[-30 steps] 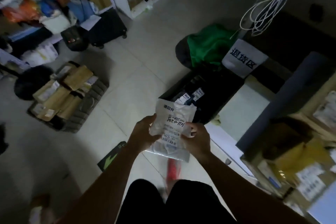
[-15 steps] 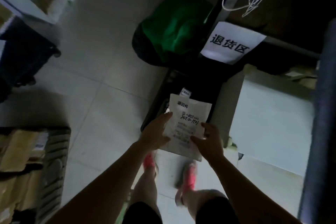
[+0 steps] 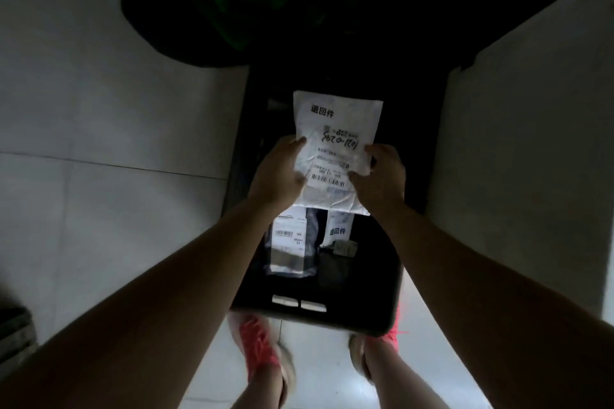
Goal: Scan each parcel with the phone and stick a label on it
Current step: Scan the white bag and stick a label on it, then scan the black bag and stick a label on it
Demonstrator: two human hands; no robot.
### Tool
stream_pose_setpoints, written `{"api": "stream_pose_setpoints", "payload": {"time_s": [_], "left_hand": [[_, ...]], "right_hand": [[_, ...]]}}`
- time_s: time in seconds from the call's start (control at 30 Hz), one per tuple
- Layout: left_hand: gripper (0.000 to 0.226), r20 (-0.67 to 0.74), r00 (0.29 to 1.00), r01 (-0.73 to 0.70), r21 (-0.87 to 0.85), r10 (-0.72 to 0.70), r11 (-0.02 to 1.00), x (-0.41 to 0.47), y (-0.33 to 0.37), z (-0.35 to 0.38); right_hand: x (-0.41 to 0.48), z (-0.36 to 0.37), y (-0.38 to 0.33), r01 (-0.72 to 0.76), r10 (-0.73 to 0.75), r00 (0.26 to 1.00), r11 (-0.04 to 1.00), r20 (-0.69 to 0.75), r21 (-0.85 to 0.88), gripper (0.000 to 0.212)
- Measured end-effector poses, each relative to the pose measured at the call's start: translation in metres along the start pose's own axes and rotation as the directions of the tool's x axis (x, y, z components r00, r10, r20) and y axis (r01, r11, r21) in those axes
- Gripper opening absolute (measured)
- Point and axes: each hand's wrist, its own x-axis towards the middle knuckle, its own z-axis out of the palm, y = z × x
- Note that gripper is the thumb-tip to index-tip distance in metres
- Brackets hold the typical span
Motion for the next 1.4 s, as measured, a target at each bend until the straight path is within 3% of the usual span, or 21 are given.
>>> {"api": "stream_pose_setpoints", "payload": {"time_s": [0.07, 0.17, 0.3, 0.43, 0.57, 0.73, 1.0, 1.17, 1.27, 1.4], "left_hand": [[0.074, 0.08, 0.997, -0.008, 0.097, 0.0, 0.995, 0.018, -0.012, 0.019], [0.081, 0.215, 0.972, 0.008, 0.375, -0.095, 0.927, 0.018, -0.018, 0.029], [0.077, 0.177, 0.977, -0.009, 0.592, -0.12, 0.806, -0.018, 0.001, -0.001], [0.071, 0.052, 0.998, -0.059, 0.662, 0.033, 0.747, -0.051, 0.057, -0.073], [0.072, 0.015, 0.981, -0.145, 0.712, 0.192, 0.687, -0.083, 0.152, -0.171], [0.058, 0.082, 0.927, -0.276, 0.809, 0.366, 0.519, -0.149, 0.262, -0.298], [0.061, 0.075, 0.861, -0.362, 0.785, 0.503, 0.503, -0.284, 0.453, -0.408], [0.051, 0.036, 0.829, -0.349, 0.814, 0.558, 0.465, -0.379, 0.535, -0.405], [0.046, -0.004, 0.822, -0.298, 0.849, 0.569, 0.437, -0.443, 0.588, -0.378], [0.043, 0.044, 0.847, -0.305, 0.856, 0.53, 0.417, -0.516, 0.666, -0.324]], "right_hand": [[0.017, 0.017, 0.017, -0.04, 0.04, 0.999, 0.999, -0.01, 0.01, 0.058], [0.019, 0.026, 0.03, -0.126, 0.126, 0.991, 0.992, 0.052, -0.012, 0.051], [-0.022, -0.004, 0.021, -0.091, 0.095, 0.993, 0.994, 0.068, -0.063, 0.048], [-0.072, -0.074, -0.031, 0.081, -0.068, 0.996, 0.967, 0.063, -0.241, 0.049], [-0.119, -0.166, -0.11, 0.151, -0.159, 0.987, 0.9, 0.016, -0.409, 0.051], [-0.2, -0.291, -0.204, 0.065, -0.143, 0.976, 0.91, -0.164, -0.409, 0.037], [-0.358, -0.465, -0.283, 0.082, -0.203, 0.901, 0.948, -0.383, -0.309, 0.038], [-0.446, -0.556, -0.265, 0.086, -0.217, 0.876, 0.949, -0.431, -0.304, 0.055], [-0.503, -0.607, -0.218, 0.059, -0.193, 0.839, 0.962, -0.509, -0.268, 0.046], [-0.577, -0.665, -0.134, 0.022, -0.154, 0.846, 0.967, -0.51, -0.255, 0.058]]}}
